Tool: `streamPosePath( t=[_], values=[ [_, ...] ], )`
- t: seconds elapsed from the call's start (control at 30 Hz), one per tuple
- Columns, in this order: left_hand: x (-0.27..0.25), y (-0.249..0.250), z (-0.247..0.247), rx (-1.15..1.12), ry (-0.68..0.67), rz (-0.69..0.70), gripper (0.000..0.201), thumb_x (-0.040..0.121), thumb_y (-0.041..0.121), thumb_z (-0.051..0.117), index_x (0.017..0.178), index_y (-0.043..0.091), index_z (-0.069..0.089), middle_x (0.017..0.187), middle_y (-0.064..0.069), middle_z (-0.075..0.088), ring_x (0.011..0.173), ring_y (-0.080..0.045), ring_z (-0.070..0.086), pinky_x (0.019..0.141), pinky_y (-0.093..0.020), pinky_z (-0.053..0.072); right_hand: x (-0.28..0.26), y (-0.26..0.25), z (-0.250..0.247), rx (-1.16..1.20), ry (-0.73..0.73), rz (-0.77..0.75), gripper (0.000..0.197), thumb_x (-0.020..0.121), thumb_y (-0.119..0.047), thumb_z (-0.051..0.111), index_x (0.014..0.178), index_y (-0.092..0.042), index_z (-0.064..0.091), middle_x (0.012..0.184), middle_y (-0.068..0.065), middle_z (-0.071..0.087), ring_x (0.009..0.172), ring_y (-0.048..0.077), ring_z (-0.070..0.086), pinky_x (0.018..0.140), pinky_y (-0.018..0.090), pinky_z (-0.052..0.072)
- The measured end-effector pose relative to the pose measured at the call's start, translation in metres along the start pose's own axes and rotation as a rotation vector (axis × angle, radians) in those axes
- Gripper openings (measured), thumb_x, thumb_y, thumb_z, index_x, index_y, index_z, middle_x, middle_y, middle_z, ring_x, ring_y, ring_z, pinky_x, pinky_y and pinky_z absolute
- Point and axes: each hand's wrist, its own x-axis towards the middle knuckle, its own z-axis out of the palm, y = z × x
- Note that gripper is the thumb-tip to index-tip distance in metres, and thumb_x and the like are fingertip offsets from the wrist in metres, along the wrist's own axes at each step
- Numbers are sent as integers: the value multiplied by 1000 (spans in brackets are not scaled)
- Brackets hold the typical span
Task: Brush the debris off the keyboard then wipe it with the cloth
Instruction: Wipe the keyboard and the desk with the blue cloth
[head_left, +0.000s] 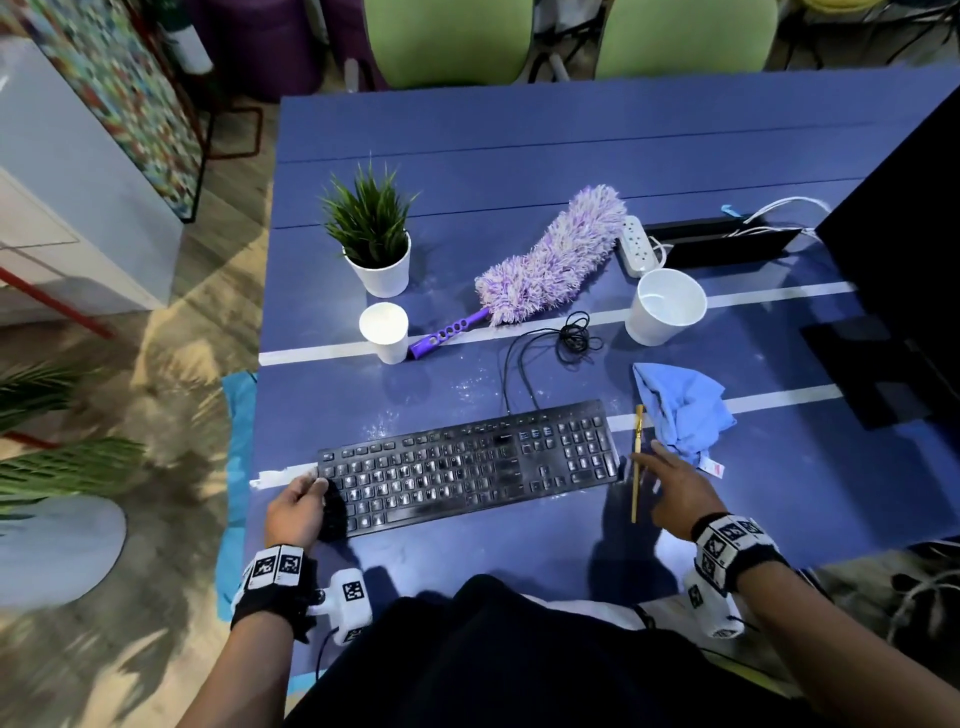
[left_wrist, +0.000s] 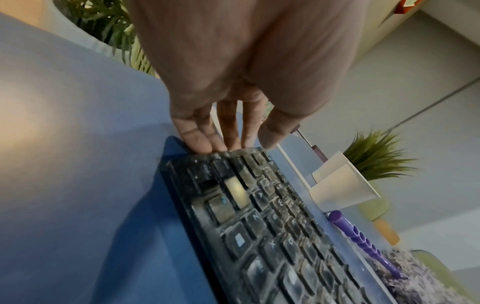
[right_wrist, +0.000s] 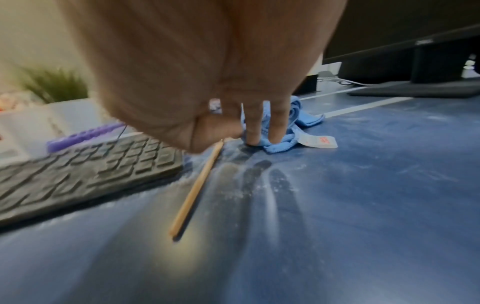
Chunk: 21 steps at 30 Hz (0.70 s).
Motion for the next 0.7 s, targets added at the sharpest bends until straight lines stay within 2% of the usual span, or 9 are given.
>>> streamPosePath(
  t=[0.07, 0.17, 0.23, 0.33, 0.4, 0.47, 0.53, 0.6, 0.7],
  values=[
    [10, -12, -6, 91, 18, 10, 17, 91, 28, 64, 101, 16, 70, 107, -10, 71, 105, -25, 63, 107, -43, 44, 5, 1, -9, 139, 270, 88, 54, 69, 2, 63, 119, -20, 64, 129, 10, 58, 116, 34, 56, 90, 39, 48],
    [9, -15, -8, 173, -9, -17, 46, 75, 53, 63, 98, 15, 69, 106, -11, 73, 104, -27, 66, 105, -42, 47, 25, 7, -26, 162, 538, 186, 41, 71, -14, 59, 111, -14, 66, 117, 16, 60, 110, 40, 53, 89, 46, 47],
    [2, -10, -8, 204, -51, -12, 25, 87, 39, 67, 86, 14, 65, 100, -11, 71, 97, -23, 63, 97, -33, 45, 42, 14, -31, 127, 433, 232, 55, 77, -21, 63, 131, -15, 54, 135, 18, 50, 126, 38, 44, 100, 47, 40],
    [-8, -1, -7, 241, -52, 3, 22, 92, 26, 68, 79, 10, 60, 89, -13, 69, 90, -25, 62, 89, -37, 44, 60, 23, -29, 154, 156, 307, 64, 79, -15, 71, 139, -14, 48, 144, 20, 42, 131, 37, 44, 107, 44, 39],
    [-14, 5, -8, 257, -68, 20, 26, 90, 25, 71, 75, 11, 55, 77, -8, 63, 81, -23, 58, 80, -35, 43, 66, 23, -36, 215, 183, 382, 50, 77, -7, 66, 127, -12, 58, 133, 24, 50, 117, 41, 54, 100, 43, 45],
    [-12, 7, -9, 254, -65, 16, 29, 87, 23, 74, 74, 14, 51, 71, -3, 57, 78, -21, 54, 72, -32, 41, 64, 7, -57, 375, 324, 453, 45, 74, -21, 59, 117, -9, 61, 120, 25, 59, 110, 41, 57, 93, 40, 46],
    [-16, 9, -8, 305, -90, 27, 31, 80, 33, 80, 83, 17, 54, 76, -2, 60, 83, -25, 60, 78, -34, 46, 61, -15, -82, 485, 464, 447, 57, 66, -39, 54, 114, -8, 62, 111, 24, 65, 107, 40, 59, 89, 39, 47],
    [-17, 4, -4, 395, -95, 90, 64, 68, 49, 86, 119, 25, 55, 110, -6, 66, 109, -27, 62, 101, -39, 47, 52, -51, -102, 469, 504, 367, 49, 72, -45, 59, 106, -11, 65, 107, 23, 67, 104, 40, 59, 86, 37, 46],
    [-34, 12, 10, 646, -33, 217, 112, 70, 50, 84, 155, 16, 19, 146, -21, 38, 138, -35, 34, 117, -42, 26, 35, -114, -90, 359, 491, 178, 31, 74, -44, 55, 65, -15, 52, 73, 14, 60, 74, 32, 54, 65, 31, 35]
  ],
)
